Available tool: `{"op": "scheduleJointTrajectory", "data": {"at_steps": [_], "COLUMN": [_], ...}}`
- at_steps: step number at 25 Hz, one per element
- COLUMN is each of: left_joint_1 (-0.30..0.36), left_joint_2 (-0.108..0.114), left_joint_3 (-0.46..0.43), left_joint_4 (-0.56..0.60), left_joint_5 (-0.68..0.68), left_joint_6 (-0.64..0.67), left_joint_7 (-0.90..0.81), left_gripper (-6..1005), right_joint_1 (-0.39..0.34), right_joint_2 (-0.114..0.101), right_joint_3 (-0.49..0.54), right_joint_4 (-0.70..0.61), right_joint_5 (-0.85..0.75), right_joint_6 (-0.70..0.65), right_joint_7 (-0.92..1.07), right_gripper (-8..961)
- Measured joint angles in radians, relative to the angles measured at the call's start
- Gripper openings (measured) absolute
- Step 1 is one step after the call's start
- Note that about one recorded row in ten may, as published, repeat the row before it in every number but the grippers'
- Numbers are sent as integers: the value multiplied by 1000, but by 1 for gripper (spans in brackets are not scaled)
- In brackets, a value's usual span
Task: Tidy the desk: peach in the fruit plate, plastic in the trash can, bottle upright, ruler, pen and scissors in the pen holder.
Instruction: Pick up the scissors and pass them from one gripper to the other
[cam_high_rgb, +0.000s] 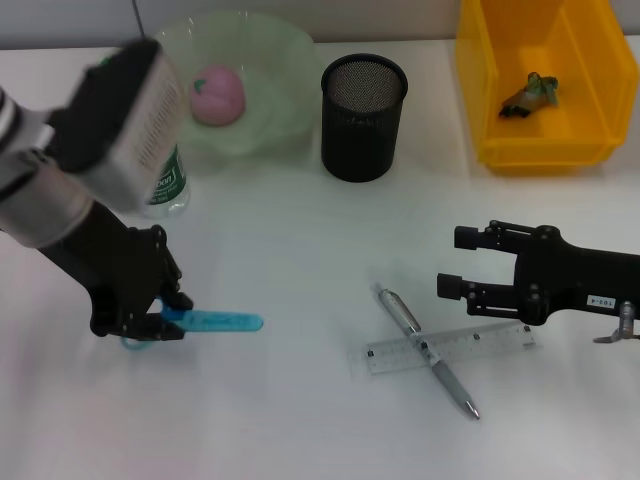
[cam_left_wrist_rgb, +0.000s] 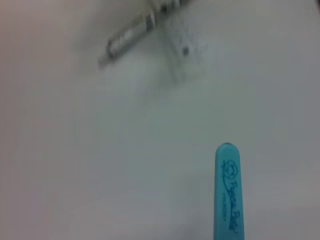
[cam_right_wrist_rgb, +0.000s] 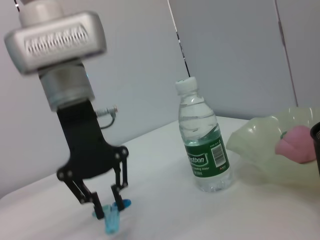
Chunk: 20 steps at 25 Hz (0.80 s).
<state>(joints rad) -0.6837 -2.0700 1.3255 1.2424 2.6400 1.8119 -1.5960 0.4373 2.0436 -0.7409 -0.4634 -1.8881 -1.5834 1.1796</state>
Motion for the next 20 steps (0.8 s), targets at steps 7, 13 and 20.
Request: {"op": "scheduleJointTrajectory", "data": {"at_steps": [7, 13, 20], "left_joint_1": [1, 32, 67], "left_joint_2": [7, 5, 7], "left_joint_3": [-350, -485, -551], "left_joint_4": [-109, -305, -539], "left_joint_5": [-244, -406, -619], "left_joint_6": [99, 52, 22], "left_joint_7": [94, 142, 178], "left_gripper": [255, 256, 255], "right_joint_1": [-3, -6, -11], "right_joint_2": [-2, -2, 6], "right_joint_3": [-6, -12, -13], "right_joint_4": [0, 0, 2], "right_joint_5": [-4, -6, -18], "right_joint_6": [-3, -14, -15], "right_joint_7": [0, -4, -31], "right_gripper": [764, 763, 757]}}
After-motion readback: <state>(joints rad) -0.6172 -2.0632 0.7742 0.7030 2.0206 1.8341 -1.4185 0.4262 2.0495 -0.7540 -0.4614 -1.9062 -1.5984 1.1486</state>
